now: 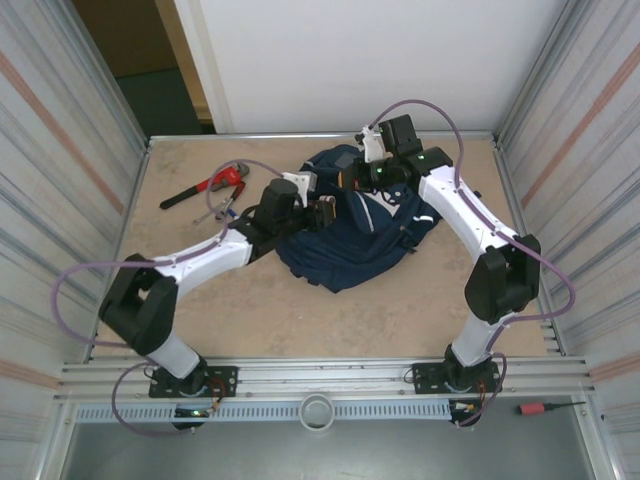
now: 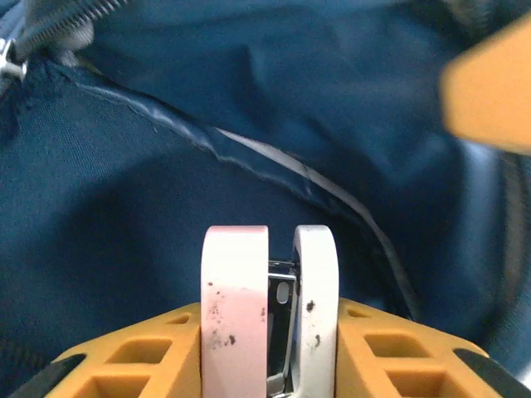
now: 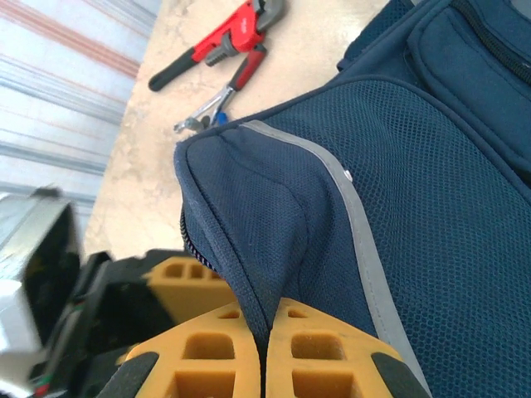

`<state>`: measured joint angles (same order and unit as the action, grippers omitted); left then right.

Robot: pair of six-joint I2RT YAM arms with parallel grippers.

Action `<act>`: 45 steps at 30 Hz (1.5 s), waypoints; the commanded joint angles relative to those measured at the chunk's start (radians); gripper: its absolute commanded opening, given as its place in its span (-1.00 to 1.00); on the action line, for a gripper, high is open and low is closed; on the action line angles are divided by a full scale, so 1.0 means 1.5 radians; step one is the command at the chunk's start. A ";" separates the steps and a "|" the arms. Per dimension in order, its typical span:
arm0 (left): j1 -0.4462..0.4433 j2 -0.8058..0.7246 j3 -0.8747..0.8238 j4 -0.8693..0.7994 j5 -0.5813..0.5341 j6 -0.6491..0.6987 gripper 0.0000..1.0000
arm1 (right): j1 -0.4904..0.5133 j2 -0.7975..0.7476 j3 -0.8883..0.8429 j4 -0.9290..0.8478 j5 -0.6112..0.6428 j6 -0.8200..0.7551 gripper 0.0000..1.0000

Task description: Pack the student bag

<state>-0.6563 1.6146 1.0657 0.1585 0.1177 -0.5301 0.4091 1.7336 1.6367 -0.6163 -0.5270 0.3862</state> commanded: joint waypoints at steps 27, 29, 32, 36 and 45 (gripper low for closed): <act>0.278 -0.134 -0.182 -0.171 -0.099 0.137 0.49 | -0.027 -0.056 -0.109 0.101 -0.032 -0.015 -1.00; 0.285 -0.081 -0.154 -0.186 -0.106 0.148 0.50 | -0.027 -0.054 -0.112 0.103 -0.033 -0.016 -1.00; 0.285 -0.013 -0.107 -0.222 -0.125 0.155 0.50 | -0.027 -0.052 -0.113 0.104 -0.033 -0.017 -1.00; 0.287 0.031 -0.079 -0.244 -0.144 0.151 0.46 | -0.028 -0.051 -0.119 0.108 -0.037 -0.018 -1.00; 0.298 0.076 -0.063 -0.249 -0.125 0.150 0.19 | -0.031 -0.053 -0.133 0.116 -0.042 -0.018 -1.00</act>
<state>-0.2199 1.7134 0.9520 -0.1864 -0.0647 -0.3168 0.3744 1.7008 1.4498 -0.4690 -0.5819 0.3809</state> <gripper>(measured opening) 0.603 0.054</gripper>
